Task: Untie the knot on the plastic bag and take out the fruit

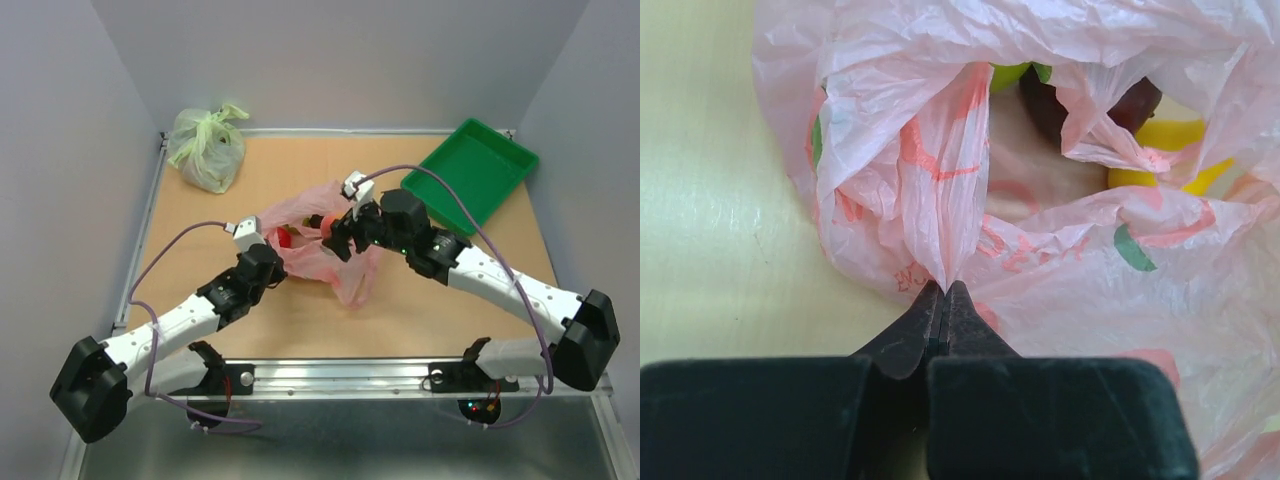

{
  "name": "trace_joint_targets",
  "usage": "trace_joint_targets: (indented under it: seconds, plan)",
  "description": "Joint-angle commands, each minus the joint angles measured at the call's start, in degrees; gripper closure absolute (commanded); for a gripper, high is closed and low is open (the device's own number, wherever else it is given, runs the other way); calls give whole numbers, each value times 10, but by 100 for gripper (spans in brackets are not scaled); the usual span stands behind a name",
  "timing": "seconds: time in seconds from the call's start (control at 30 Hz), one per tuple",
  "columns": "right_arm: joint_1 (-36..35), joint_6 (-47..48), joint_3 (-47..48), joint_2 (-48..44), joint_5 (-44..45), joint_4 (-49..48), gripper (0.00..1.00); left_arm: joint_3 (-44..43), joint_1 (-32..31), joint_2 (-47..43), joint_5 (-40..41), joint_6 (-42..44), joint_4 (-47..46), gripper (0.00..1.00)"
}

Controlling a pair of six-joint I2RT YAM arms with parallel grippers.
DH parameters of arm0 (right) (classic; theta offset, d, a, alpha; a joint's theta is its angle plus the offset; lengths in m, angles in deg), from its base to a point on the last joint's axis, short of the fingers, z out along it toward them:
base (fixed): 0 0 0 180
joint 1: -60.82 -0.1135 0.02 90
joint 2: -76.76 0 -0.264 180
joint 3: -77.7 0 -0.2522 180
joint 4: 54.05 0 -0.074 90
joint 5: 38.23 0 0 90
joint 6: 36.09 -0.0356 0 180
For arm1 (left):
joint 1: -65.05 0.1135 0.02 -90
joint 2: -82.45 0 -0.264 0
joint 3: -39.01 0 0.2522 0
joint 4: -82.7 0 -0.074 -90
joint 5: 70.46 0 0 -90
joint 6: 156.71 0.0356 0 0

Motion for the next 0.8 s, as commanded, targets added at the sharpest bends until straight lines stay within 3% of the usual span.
trace_joint_targets:
  seconds: [0.0, 0.07, 0.17, 0.23, 0.47, 0.53, 0.6, 0.63, 0.67, 0.7, 0.77]
  plan:
    - [42, 37, 71, 10, 163, 0, 83, -18, 3, -13, 15, 29, 15, 100]
    - [87, 24, 102, 38, 239, 0, 83, -8, 3, -28, 12, 30, 14, 100]
    - [213, -32, 132, 108, 265, -1, 83, 1, 3, -47, -1, 33, 14, 100]
    - [254, -53, 151, 137, 281, -3, 83, 5, 3, -58, -8, 32, 14, 100]
    - [428, -163, 180, 261, 274, -7, 80, 18, 3, -78, -33, 27, 6, 100]
    - [470, -188, 190, 301, 267, -8, 75, 22, 3, -82, -36, 26, 2, 100]
    - [496, -195, 198, 323, 269, -7, 61, 25, 3, -85, -40, 23, -3, 100]
    - [500, -194, 200, 334, 272, -7, 36, 26, 3, -85, -42, 22, -5, 100]
    - [502, -190, 204, 349, 280, -7, 23, 27, 3, -85, -43, 22, -7, 100]
    - [503, -187, 207, 352, 284, -7, 3, 28, 3, -84, -47, 23, -8, 100]
    - [503, -187, 204, 349, 286, -7, 0, 29, 3, -85, -50, 22, -11, 100]
